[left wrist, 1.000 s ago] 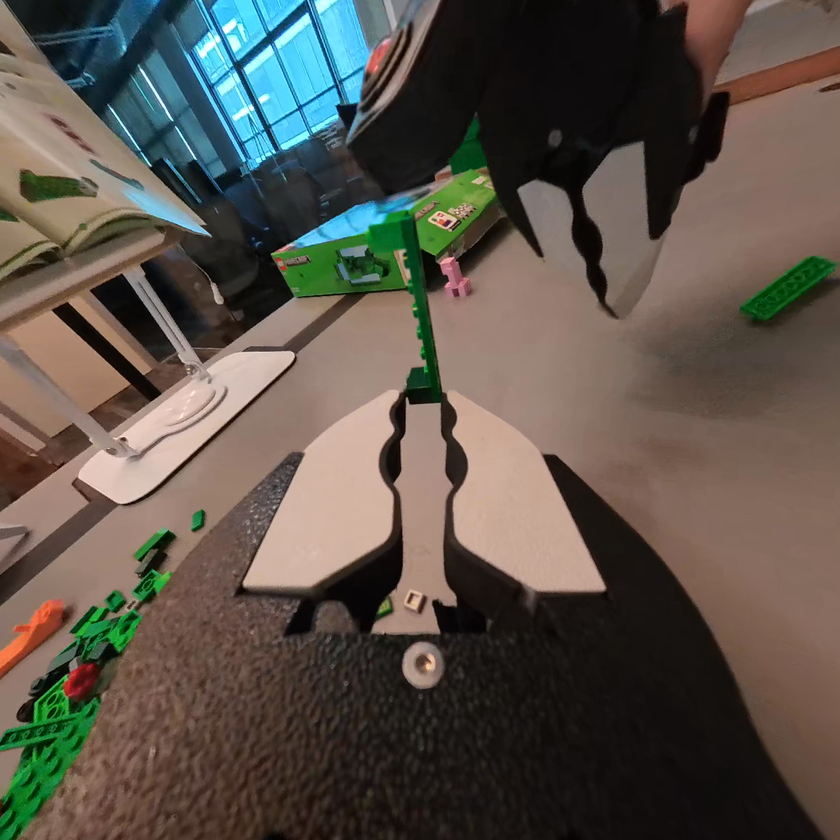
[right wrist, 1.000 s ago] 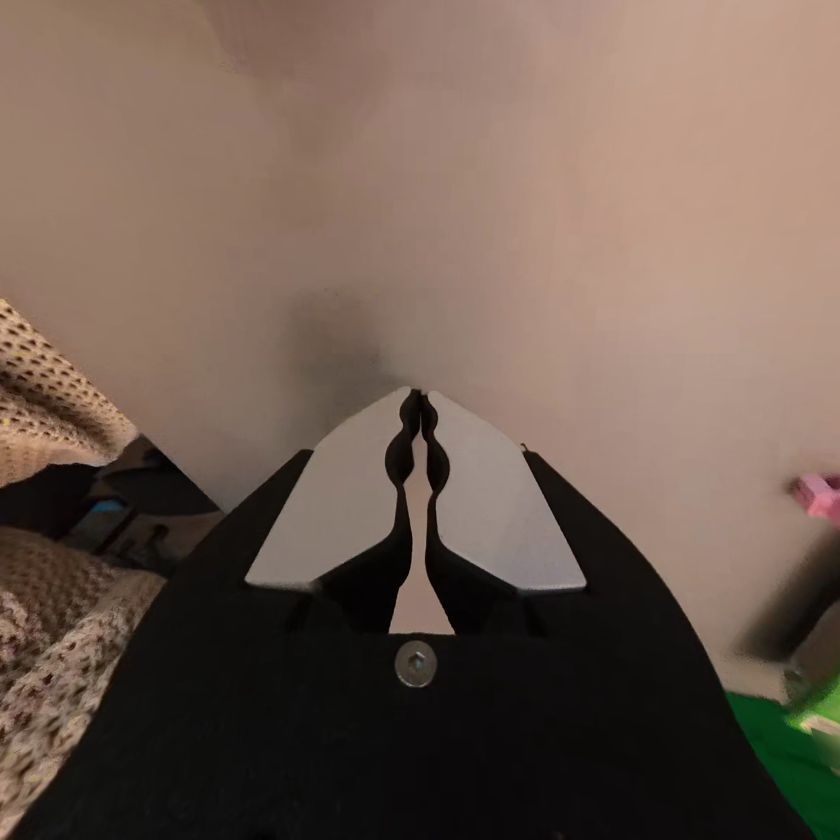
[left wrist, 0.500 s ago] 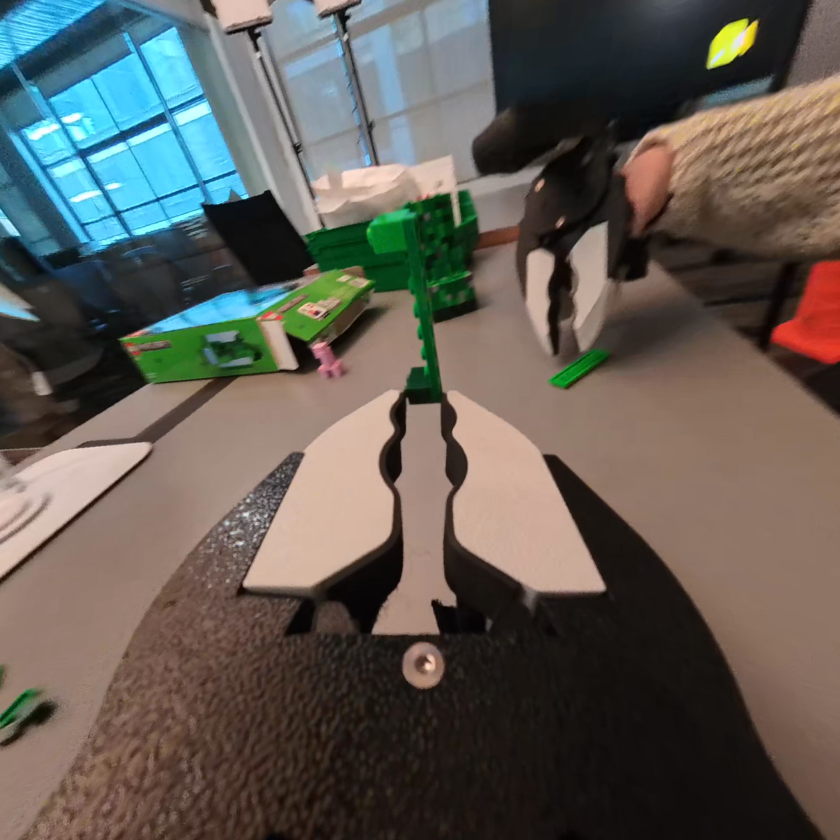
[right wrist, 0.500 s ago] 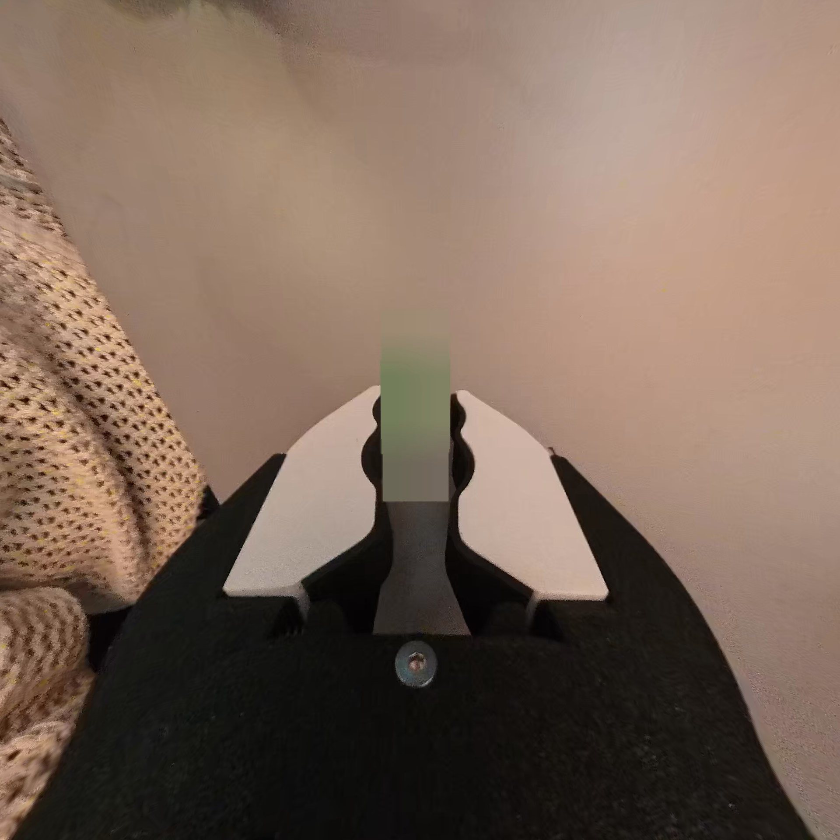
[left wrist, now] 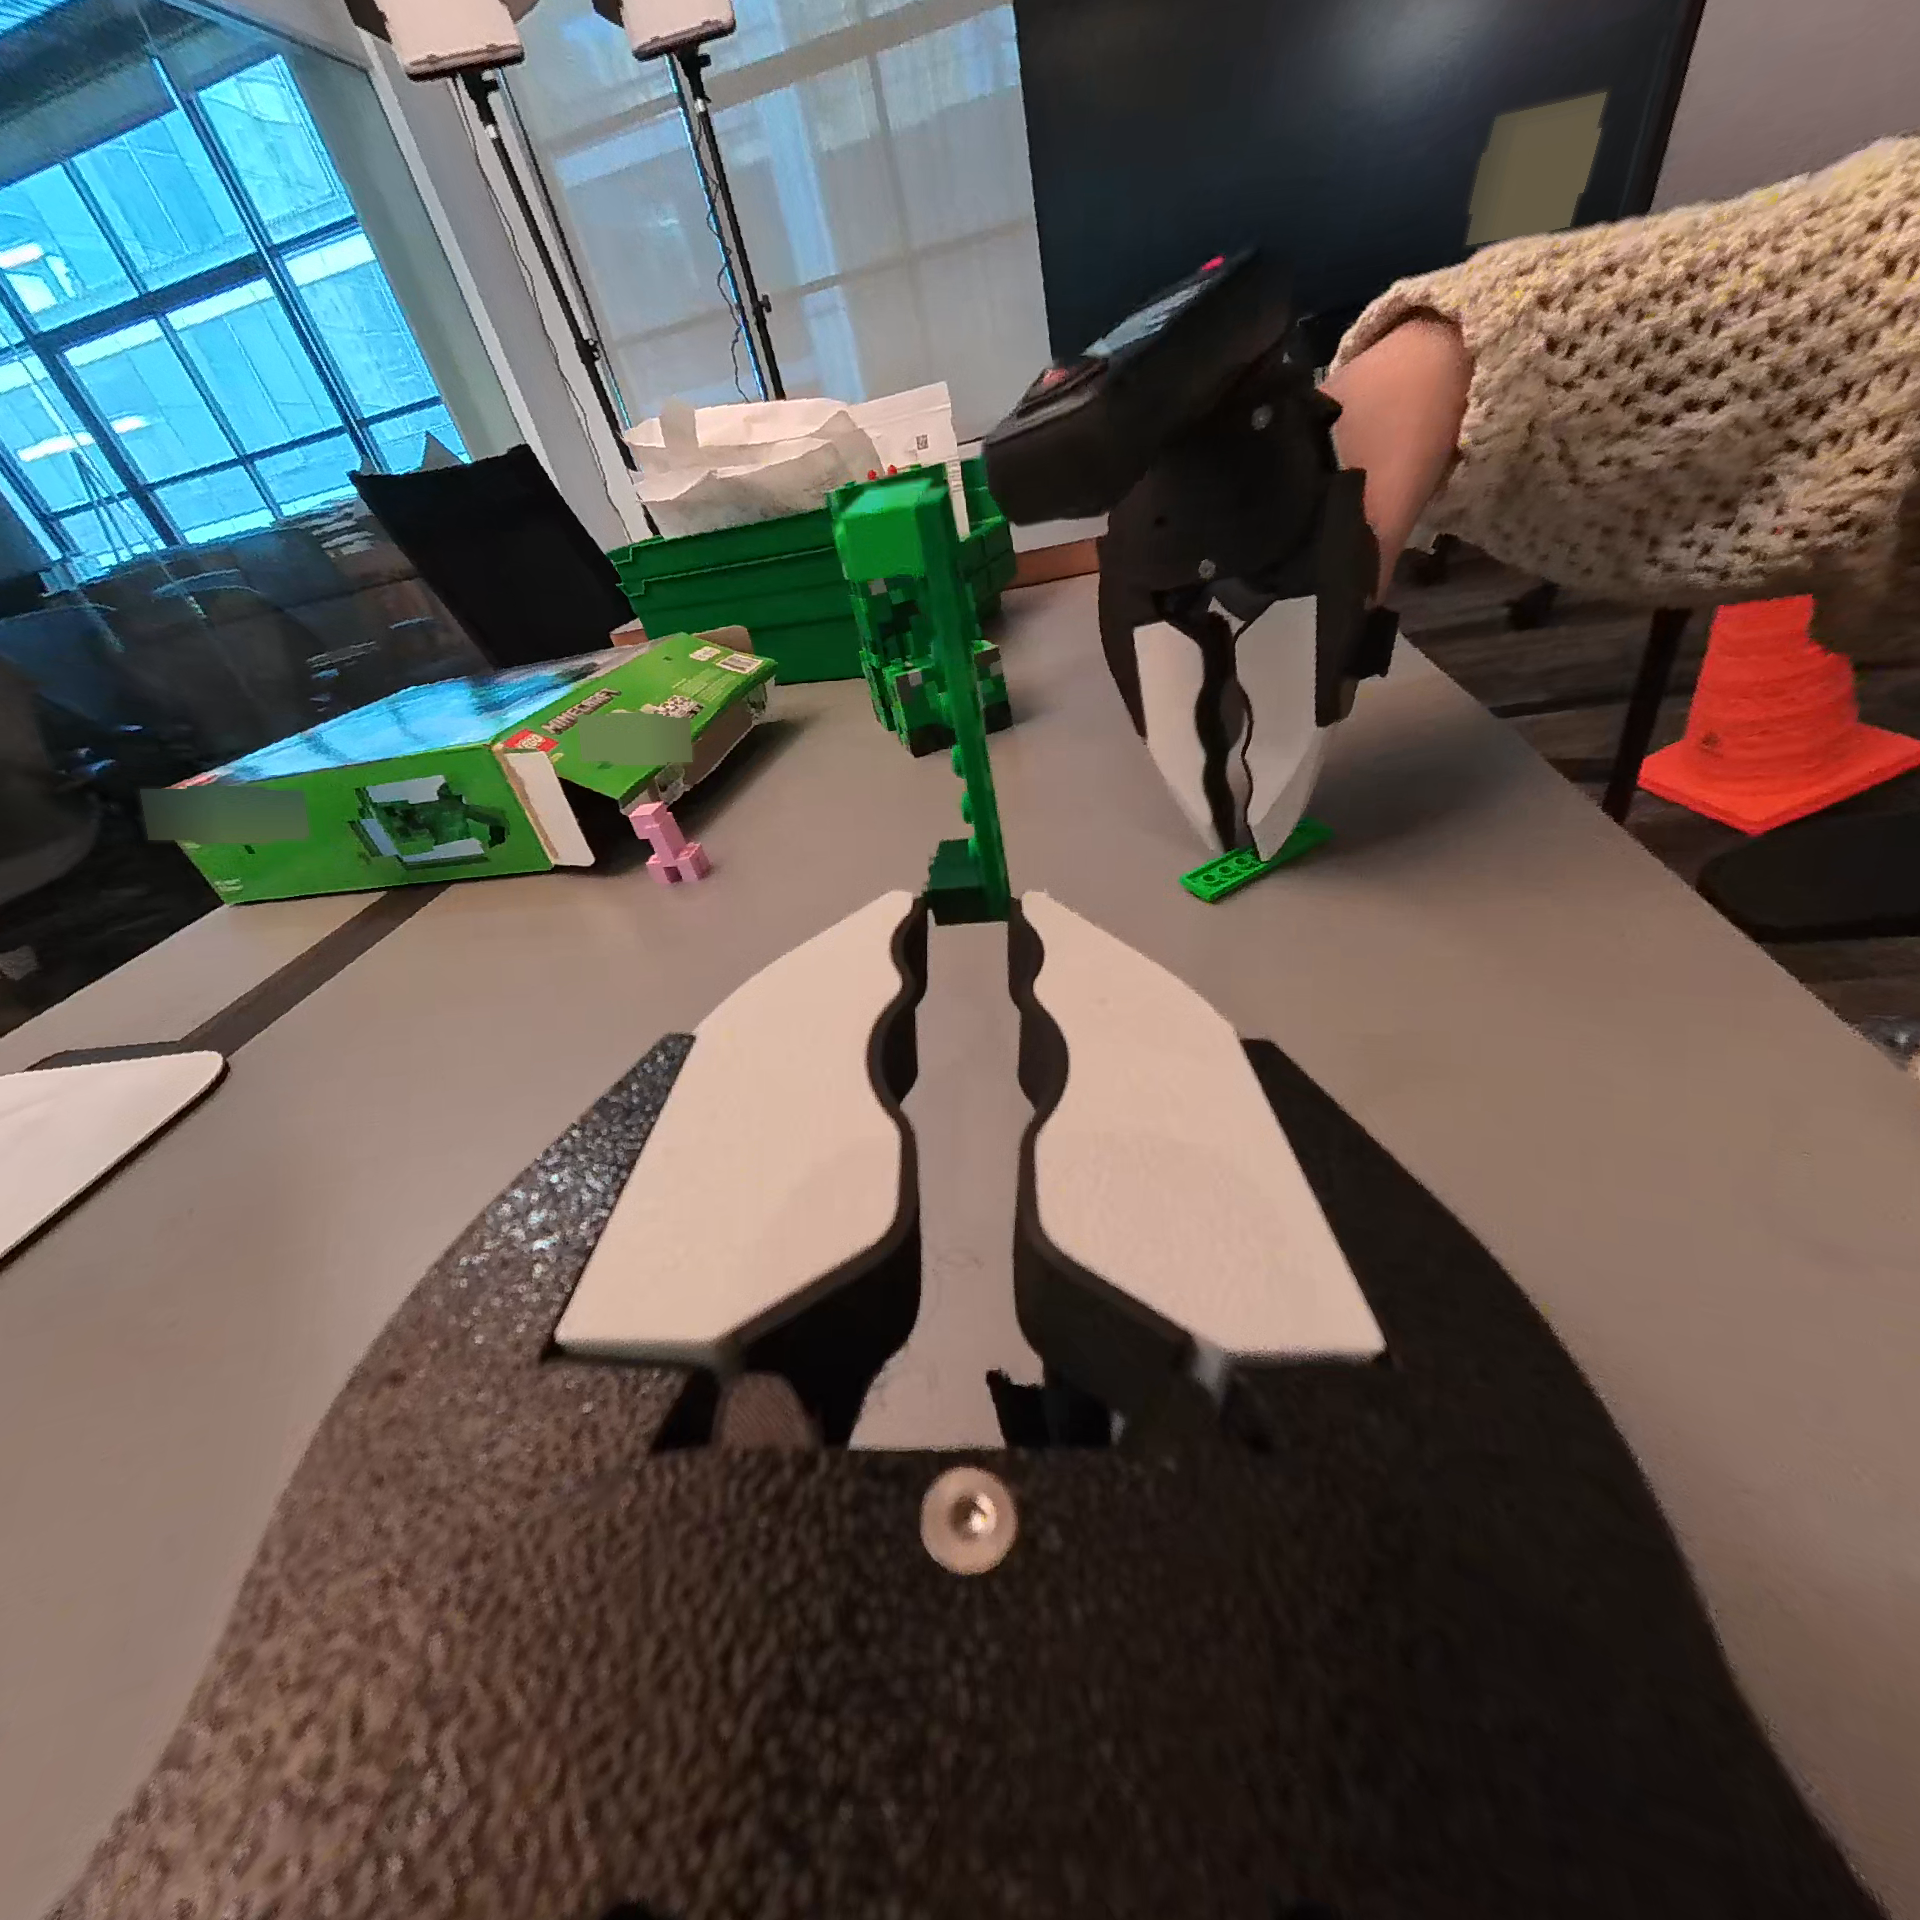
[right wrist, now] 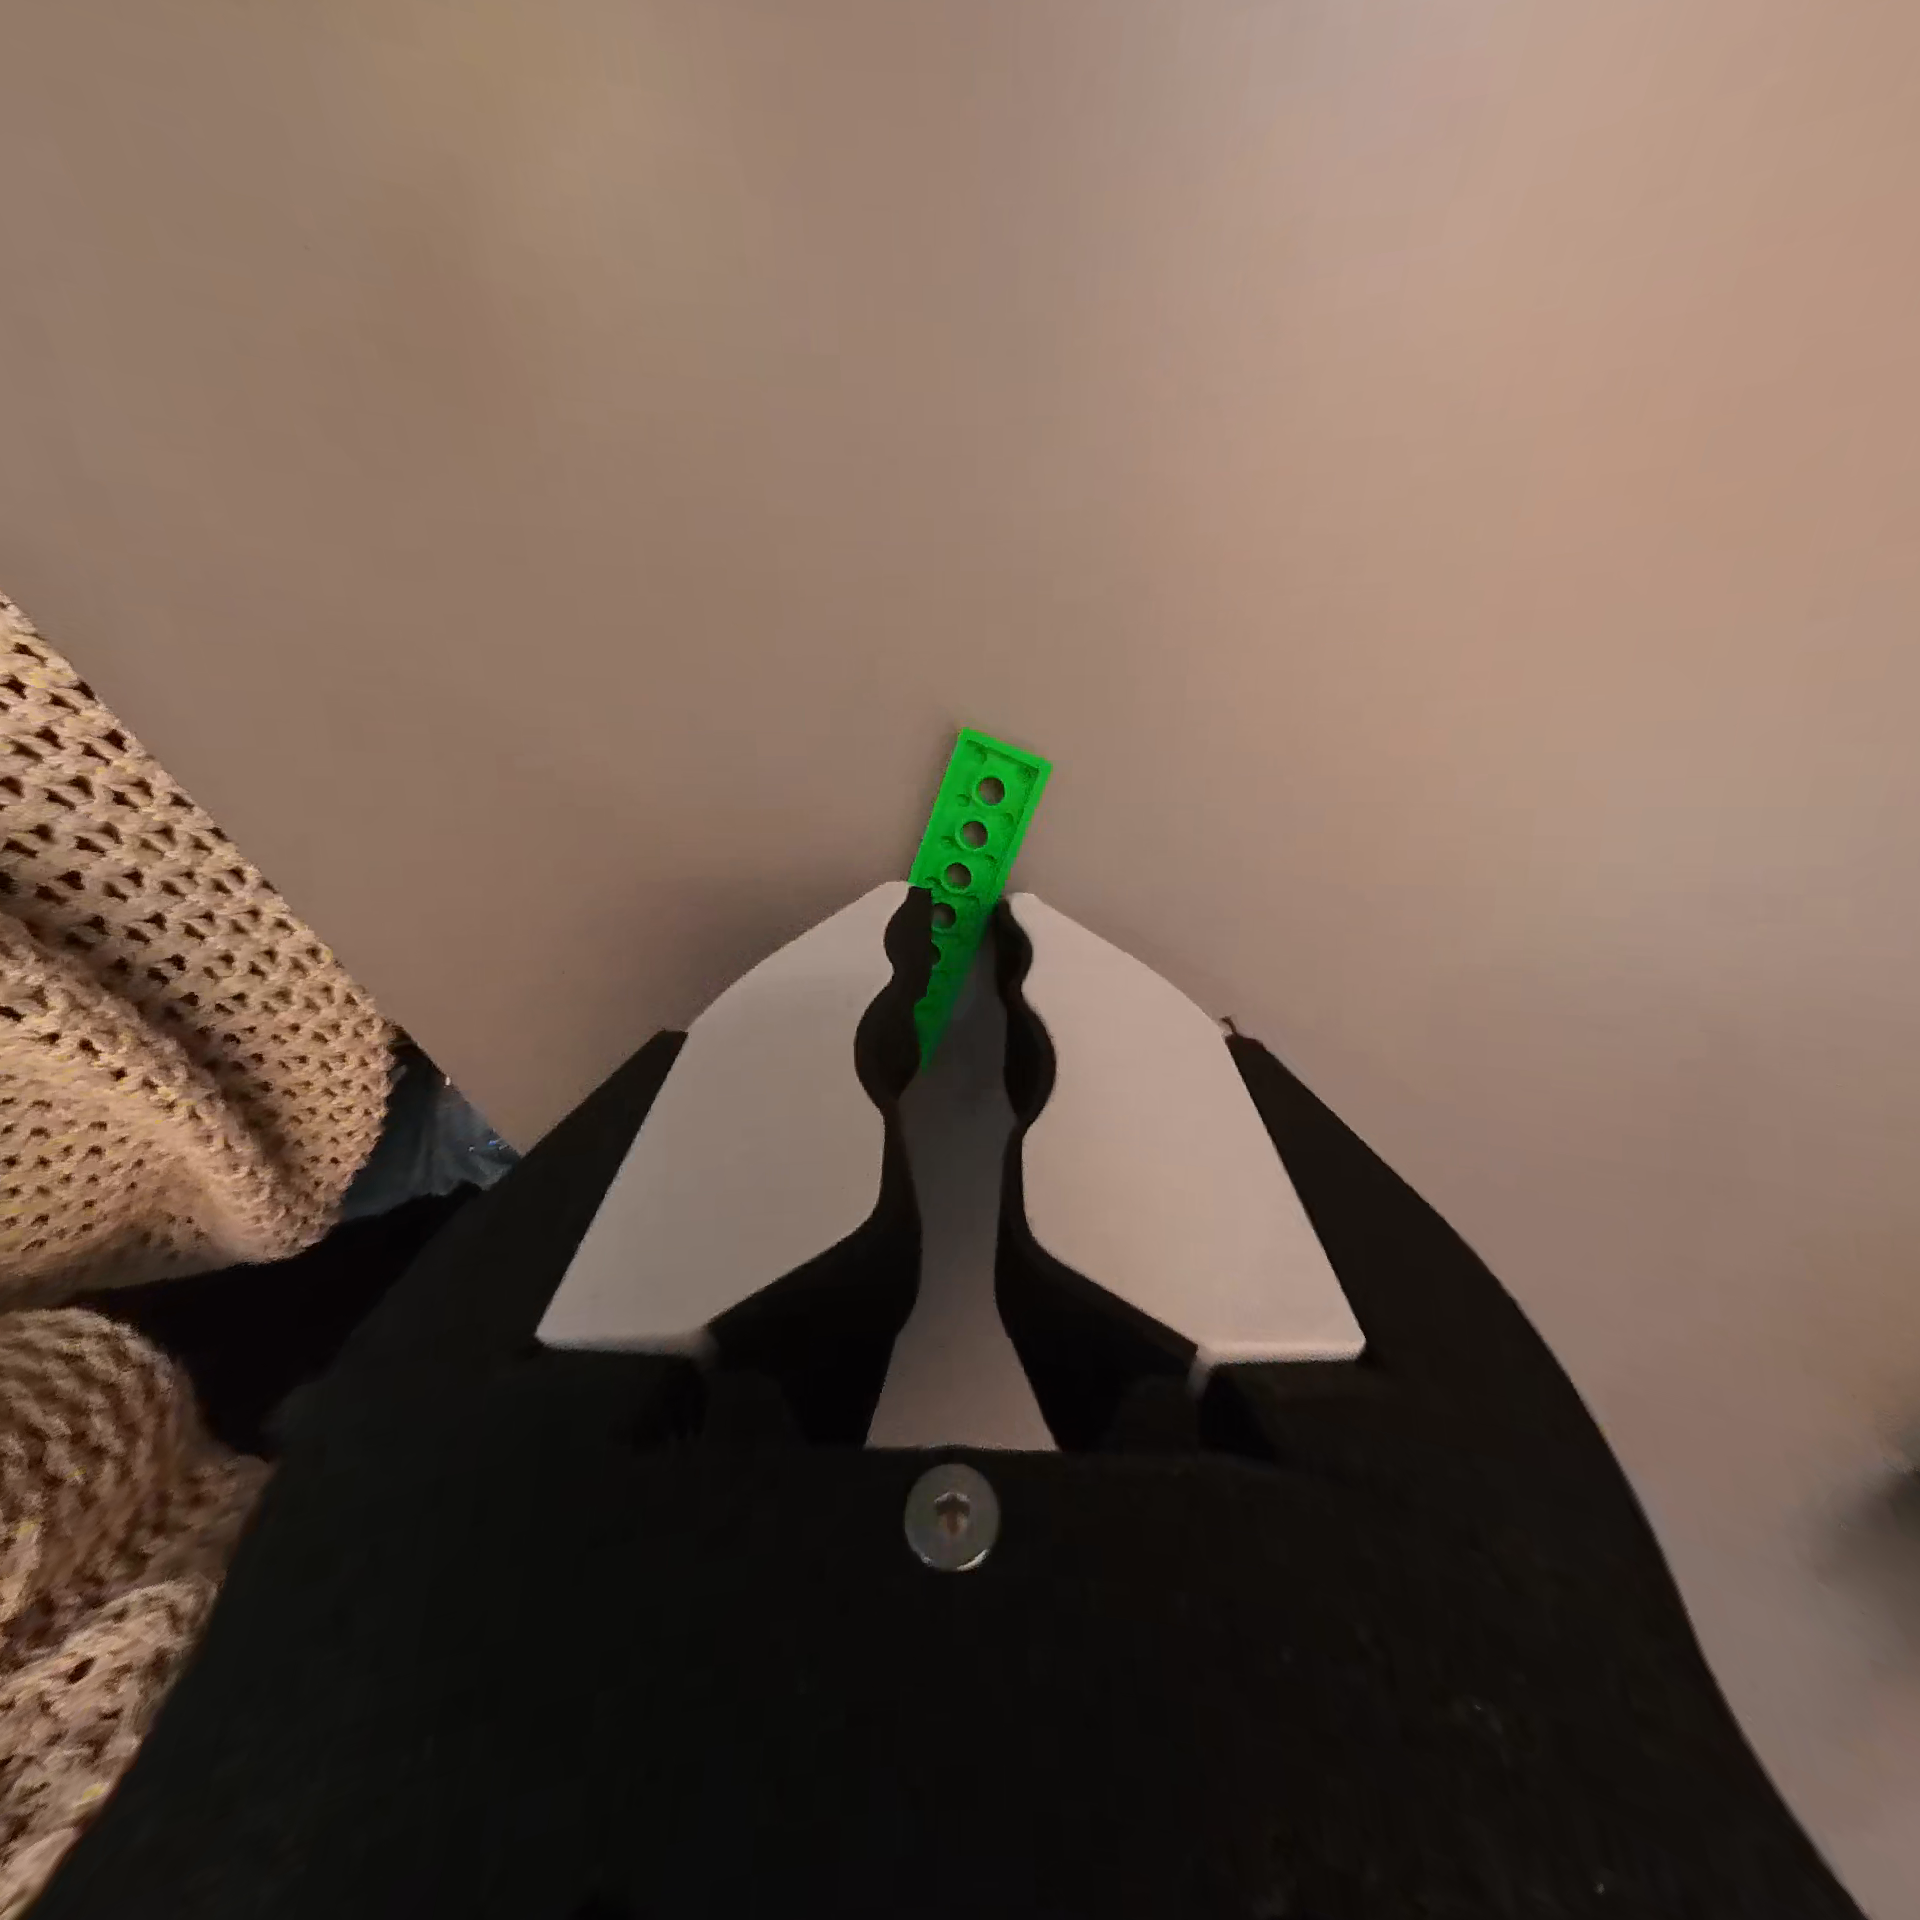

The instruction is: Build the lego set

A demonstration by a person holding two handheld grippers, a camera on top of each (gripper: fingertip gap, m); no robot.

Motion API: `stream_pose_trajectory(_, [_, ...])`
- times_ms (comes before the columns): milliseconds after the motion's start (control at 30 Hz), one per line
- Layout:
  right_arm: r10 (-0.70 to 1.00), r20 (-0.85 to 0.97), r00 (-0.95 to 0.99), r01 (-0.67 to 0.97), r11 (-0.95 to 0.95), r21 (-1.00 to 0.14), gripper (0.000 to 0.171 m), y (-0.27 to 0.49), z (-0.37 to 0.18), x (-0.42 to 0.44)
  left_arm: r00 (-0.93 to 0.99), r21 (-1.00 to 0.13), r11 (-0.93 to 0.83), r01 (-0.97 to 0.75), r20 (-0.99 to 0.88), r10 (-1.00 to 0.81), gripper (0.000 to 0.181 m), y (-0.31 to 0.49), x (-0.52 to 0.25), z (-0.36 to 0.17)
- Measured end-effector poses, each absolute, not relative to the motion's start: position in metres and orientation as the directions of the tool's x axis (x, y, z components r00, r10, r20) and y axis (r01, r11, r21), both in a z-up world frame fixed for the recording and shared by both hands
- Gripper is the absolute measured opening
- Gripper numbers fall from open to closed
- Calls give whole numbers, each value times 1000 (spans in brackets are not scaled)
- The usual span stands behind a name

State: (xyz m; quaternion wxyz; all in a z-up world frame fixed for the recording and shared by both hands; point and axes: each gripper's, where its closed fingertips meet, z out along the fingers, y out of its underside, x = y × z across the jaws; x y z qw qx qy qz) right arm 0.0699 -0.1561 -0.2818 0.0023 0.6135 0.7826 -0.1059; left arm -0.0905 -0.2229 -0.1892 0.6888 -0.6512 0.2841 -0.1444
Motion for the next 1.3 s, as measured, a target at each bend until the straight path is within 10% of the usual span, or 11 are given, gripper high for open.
stream_pose_trajectory(467, [885, 328, -330, 851, 429, -302, 4, -159, -266, 54, 808, -983, 93, -157, -183, -560, 13, -221, -93, -189])
stream_pose_trajectory(767, [954, -1, -299, 790, 247, -561, 2, -162, -255, 39, 801, -984, 80, -157, -174, -573, 13, -221, -90, -191])
stream_pose_trajectory(1000, [984, 175, -35, 351, 176, -920, 1, -176, -152, -51, 755, -960, -99, 262, 268, -598, 13, -216, -90, -180])
stream_pose_trajectory(1300, [966, 235, 111, 194, 211, -958, 2, -201, -130, -110, 724, -903, -32, 429, 364, -586, 13, -218, -103, -166])
